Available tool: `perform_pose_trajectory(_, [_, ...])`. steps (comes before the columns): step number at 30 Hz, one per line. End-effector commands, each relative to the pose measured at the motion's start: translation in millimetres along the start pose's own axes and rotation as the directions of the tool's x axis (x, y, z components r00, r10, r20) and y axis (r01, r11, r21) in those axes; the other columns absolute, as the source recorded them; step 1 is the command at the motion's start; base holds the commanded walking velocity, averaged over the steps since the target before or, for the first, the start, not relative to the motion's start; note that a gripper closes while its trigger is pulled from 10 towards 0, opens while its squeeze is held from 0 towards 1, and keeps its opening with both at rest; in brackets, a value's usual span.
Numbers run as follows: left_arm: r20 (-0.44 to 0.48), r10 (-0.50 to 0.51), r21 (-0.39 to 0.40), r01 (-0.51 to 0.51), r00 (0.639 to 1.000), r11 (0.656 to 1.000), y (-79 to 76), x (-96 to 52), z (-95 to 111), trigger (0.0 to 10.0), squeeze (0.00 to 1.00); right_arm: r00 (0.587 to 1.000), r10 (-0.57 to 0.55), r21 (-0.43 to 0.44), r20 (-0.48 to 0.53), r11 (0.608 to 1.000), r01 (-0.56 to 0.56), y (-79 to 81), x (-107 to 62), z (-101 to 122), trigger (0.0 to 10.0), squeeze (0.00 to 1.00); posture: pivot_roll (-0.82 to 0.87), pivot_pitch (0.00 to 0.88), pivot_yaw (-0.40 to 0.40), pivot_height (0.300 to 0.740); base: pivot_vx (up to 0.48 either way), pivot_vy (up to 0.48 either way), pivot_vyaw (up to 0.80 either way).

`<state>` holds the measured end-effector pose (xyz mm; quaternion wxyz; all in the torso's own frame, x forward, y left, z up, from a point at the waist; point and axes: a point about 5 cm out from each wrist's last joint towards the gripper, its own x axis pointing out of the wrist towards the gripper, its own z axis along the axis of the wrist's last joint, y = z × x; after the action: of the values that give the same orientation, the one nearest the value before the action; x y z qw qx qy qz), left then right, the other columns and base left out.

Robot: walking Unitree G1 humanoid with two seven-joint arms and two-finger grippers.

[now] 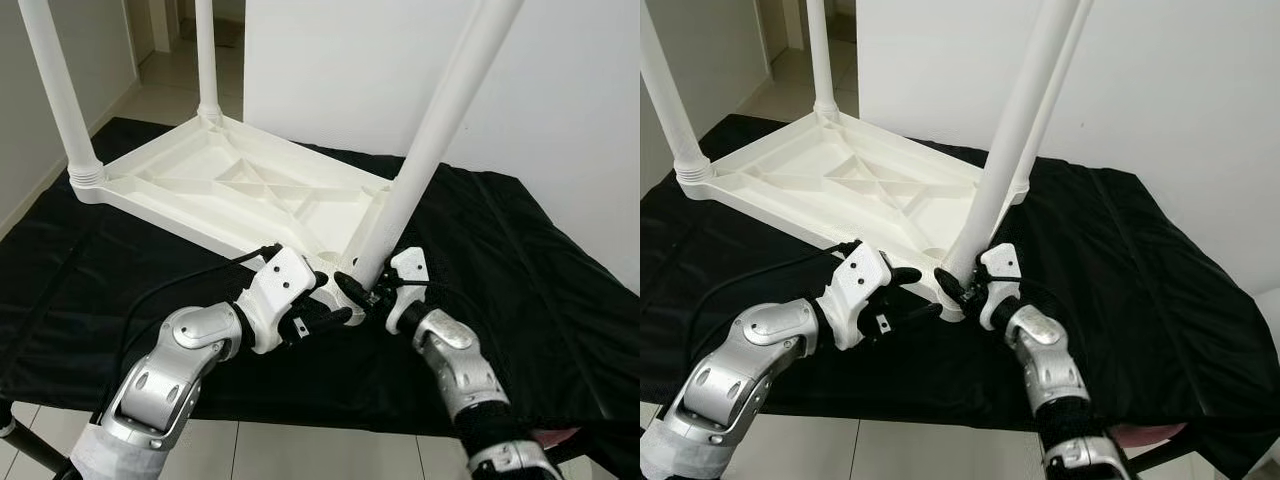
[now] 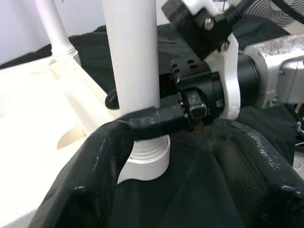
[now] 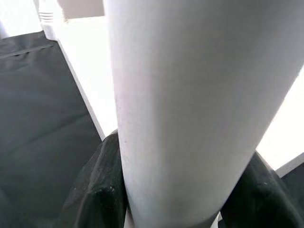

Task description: Building children table

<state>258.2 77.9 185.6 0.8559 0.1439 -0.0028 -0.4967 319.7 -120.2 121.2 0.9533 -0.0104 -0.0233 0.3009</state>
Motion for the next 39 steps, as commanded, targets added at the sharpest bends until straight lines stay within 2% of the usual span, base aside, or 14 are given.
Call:
perform_pose_trajectory(1, [-0.002, 0.029, 0.004, -0.029, 1.0, 1.0, 2.4, 4.1, -0.5, 10.0, 0.0, 0.986, -0.162, 0.023, -0.045, 0.986, 0.163, 3.1, -5.9, -8.8, 10.0, 0.0, 0.01, 0.0, -0.105, 0.74, 0.0, 0.0, 0.0])
perform_pose_trajectory(4, [-0.002, 0.032, 0.002, -0.032, 0.999, 0.999, 2.6, 4.8, -0.5, 10.0, 0.0, 0.975, -0.216, 0.043, -0.045, 0.975, 0.218, 5.8, -6.8, -8.3, 10.0, 0.0, 0.01, 0.0, -0.102, 0.74, 0.0, 0.0, 0.0])
perform_pose_trajectory(7, [-0.001, 0.032, -0.003, -0.032, 0.999, 0.999, 1.5, 5.1, -0.8, 10.0, 0.0, 0.924, -0.379, 0.064, -0.043, 0.922, 0.381, 17.8, -7.3, -3.7, 10.0, 0.0, 0.01, 0.0, -0.103, 0.74, 0.0, 0.0, 0.0])
perform_pose_trajectory(9, [-0.001, 0.031, -0.004, -0.031, 1.0, 0.999, 1.0, 4.8, -0.9, 10.0, 0.0, 0.914, -0.404, 0.066, -0.046, 0.911, 0.406, 20.8, -7.4, -2.4, 10.0, 0.0, 0.01, 0.0, -0.103, 0.74, 0.0, 0.0, 0.0])
perform_pose_trajectory(10, [-0.002, 0.03, -0.007, -0.03, 1.0, 1.0, 0.6, 4.6, -1.1, 10.0, 0.0, 0.896, -0.443, 0.063, -0.039, 0.894, 0.444, 25.9, -6.0, 1.4, 10.0, 0.0, 0.01, 0.0, -0.103, 0.74, 0.0, 0.0, 0.0])
perform_pose_trajectory(16, [-0.002, 0.033, -0.01, -0.033, 0.999, 0.999, 0.6, 4.6, -1.1, 10.0, 0.0, 0.895, -0.443, 0.056, -0.045, 0.894, 0.445, 36.6, -2.2, 5.3, 10.0, 0.0, 0.02, 0.0, -0.108, 0.74, 0.0, 0.0, 0.0])
perform_pose_trajectory(24, [0.0, 0.039, -0.007, -0.039, 0.999, 0.999, 2.2, 4.4, -0.8, 10.0, 0.0, 0.893, -0.447, 0.054, -0.045, 0.892, 0.449, 36.0, -3.2, 7.8, 10.0, 0.0, 0.02, 0.0, -0.108, 0.74, 0.0, 0.0, 0.0])
perform_pose_trajectory(25, [0.0, 0.041, -0.006, -0.041, 0.999, 0.999, 2.6, 4.3, -0.8, 10.0, 0.0, 0.894, -0.447, 0.059, -0.041, 0.892, 0.449, 35.8, -3.9, 9.7, 10.0, 1.0, 0.02, 0.0, -0.108, 0.74, 0.0, 0.0, 0.0])
perform_pose_trajectory(30, [0.002, 0.046, -0.008, -0.046, 0.999, 0.999, 1.9, 4.3, -0.7, 10.0, 0.0, 0.913, -0.408, 0.057, 0.004, 0.912, 0.407, 31.3, -12.7, 18.0, 10.0, 1.0, 0.02, 0.0, -0.119, 0.74, 0.0, 0.0, 0.0])
perform_pose_trajectory(33, [0.004, 0.048, -0.008, -0.048, 0.999, 0.999, 1.8, 3.9, -0.3, 10.0, 0.0, 0.918, -0.397, 0.031, 0.006, 0.917, 0.397, 22.9, -20.5, 17.9, 10.0, 1.0, 0.02, 0.0, -0.127, 0.74, 0.0, 0.0, 0.0])
perform_pose_trajectory(39, [0.002, 0.054, -0.009, -0.054, 0.999, 0.998, 2.5, 2.2, -1.0, 10.0, 0.0, 0.935, -0.353, 0.026, -0.007, 0.935, 0.353, 16.8, -27.1, 16.9, 10.0, 1.0, 0.02, 0.0, -0.13, 0.74, 0.0, 0.0, 0.0])
